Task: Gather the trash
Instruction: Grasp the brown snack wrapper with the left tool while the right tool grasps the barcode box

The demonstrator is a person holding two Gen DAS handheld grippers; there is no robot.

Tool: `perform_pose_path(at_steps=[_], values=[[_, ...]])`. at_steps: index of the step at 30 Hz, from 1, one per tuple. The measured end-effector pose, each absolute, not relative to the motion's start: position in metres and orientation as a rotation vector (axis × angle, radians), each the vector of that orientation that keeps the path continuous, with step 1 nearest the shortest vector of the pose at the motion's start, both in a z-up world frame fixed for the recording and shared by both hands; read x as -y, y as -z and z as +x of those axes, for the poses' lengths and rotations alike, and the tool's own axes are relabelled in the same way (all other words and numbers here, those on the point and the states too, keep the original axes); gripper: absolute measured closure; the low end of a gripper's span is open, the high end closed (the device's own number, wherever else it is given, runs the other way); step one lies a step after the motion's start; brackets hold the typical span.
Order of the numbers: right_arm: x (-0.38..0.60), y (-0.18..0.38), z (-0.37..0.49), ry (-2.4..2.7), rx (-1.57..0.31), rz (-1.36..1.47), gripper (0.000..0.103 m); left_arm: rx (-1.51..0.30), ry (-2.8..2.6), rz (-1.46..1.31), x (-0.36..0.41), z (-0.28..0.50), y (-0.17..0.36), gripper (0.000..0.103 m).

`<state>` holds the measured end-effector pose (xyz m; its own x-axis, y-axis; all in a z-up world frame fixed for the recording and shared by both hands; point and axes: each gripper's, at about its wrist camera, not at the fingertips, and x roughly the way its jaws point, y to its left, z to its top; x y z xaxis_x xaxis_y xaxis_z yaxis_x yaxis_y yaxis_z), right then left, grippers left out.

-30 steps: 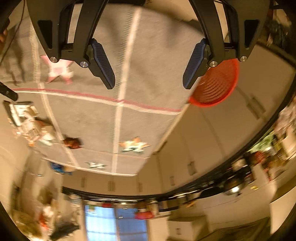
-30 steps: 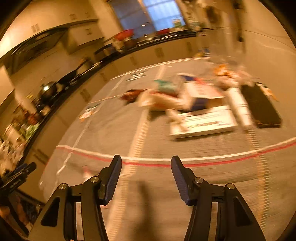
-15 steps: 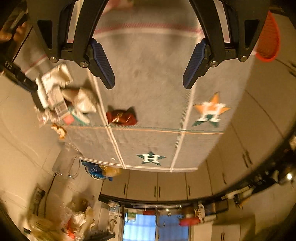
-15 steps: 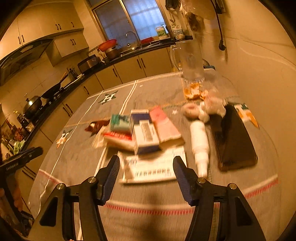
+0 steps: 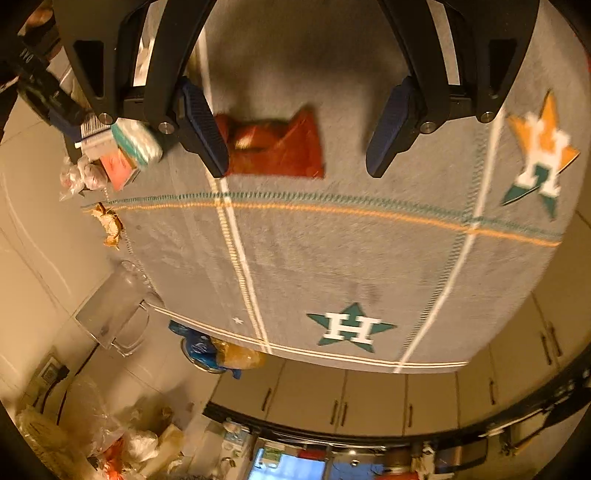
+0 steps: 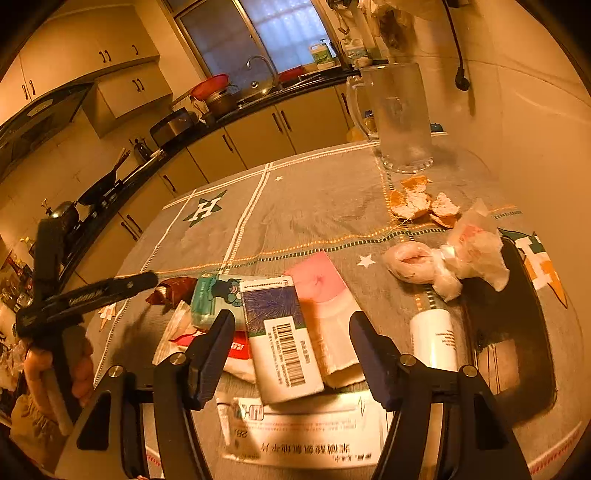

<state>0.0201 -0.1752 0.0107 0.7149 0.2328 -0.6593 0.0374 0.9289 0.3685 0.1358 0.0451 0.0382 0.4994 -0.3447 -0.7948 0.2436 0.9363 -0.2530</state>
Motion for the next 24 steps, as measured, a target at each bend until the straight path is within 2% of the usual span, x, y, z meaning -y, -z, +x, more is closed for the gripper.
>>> perform_pose_path(at_steps=[9,12,13,14,16,17,24], values=[[0.171,0.000,0.026,-0.127,-0.764,0.346,0.034,-1.048,0.482,-0.058,-0.014,0.135,-0.020,0.027],[0.169,0.001,0.025,-0.135,-0.762,0.330,0.034,-1.037,0.470,-0.009,-0.007,0.120,-0.024,0.042],[0.169,0.001,0.025,-0.137,-0.762,0.330,0.036,-1.030,0.464,0.000,-0.006,0.116,-0.026,0.048],[0.168,0.001,0.025,-0.144,-0.765,0.330,0.047,-1.030,0.461,0.003,-0.005,0.113,-0.028,0.051],[0.167,0.002,0.025,-0.157,-0.773,0.329,0.062,-1.028,0.459,-0.001,-0.004,0.106,-0.031,0.053],[0.166,0.002,0.024,-0.157,-0.770,0.323,0.065,-1.025,0.455,0.005,-0.003,0.103,-0.032,0.054],[0.171,-0.009,0.011,-0.157,-0.701,0.334,0.066,-0.955,0.409,0.017,-0.004,0.070,-0.051,0.054]])
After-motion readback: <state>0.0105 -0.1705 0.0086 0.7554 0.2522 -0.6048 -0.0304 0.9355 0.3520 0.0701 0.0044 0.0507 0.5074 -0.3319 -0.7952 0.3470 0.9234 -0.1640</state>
